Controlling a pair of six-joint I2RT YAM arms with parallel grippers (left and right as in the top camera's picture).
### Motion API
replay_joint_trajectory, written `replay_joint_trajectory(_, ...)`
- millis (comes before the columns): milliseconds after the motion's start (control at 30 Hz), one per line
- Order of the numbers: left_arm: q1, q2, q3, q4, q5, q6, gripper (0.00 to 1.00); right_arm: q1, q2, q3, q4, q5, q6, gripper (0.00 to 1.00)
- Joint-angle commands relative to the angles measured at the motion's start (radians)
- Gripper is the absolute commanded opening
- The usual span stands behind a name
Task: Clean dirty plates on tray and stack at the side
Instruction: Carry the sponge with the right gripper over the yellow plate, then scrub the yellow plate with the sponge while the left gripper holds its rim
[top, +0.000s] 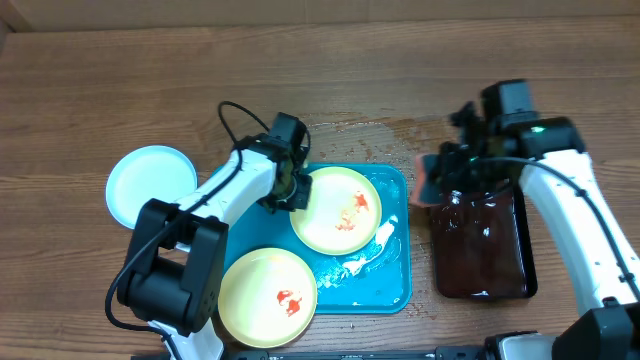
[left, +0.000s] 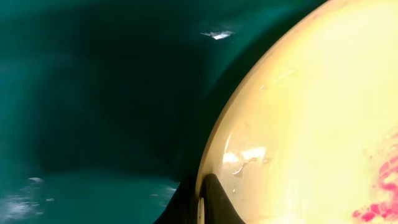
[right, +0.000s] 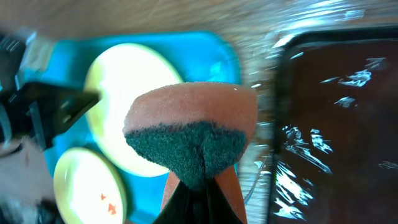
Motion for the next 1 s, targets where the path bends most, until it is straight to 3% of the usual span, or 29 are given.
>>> replay_joint_trajectory(0,-0.058,0.031,-0.008,-0.006,0.026,-0.021,0.04,0.094,-0.031,0.033,0.021,-0.04,0.018,0.04)
replay_joint_trajectory(167,-0.074,0.031,-0.007,0.042,0.167,-0.019,0.04,0.226,-0.031,0.008,0.147,-0.036,0.153,0.04)
replay_joint_trajectory(333,-0.05,0.031,-0.007,0.068,0.296,-0.026,0.04,0.243,-0.018,-0.05,0.219,-0.035,0.247,0.04)
replay_joint_trajectory(667,0.0,0.031,-0.007,0.064,0.289,-0.1,0.04,0.243,0.035,-0.215,0.275,-0.043,0.251,0.04)
replay_joint_trajectory(967,0.013,0.031,-0.007,0.063,0.295,-0.1,0.04,0.243,0.038,-0.417,0.372,0.104,0.232,0.04)
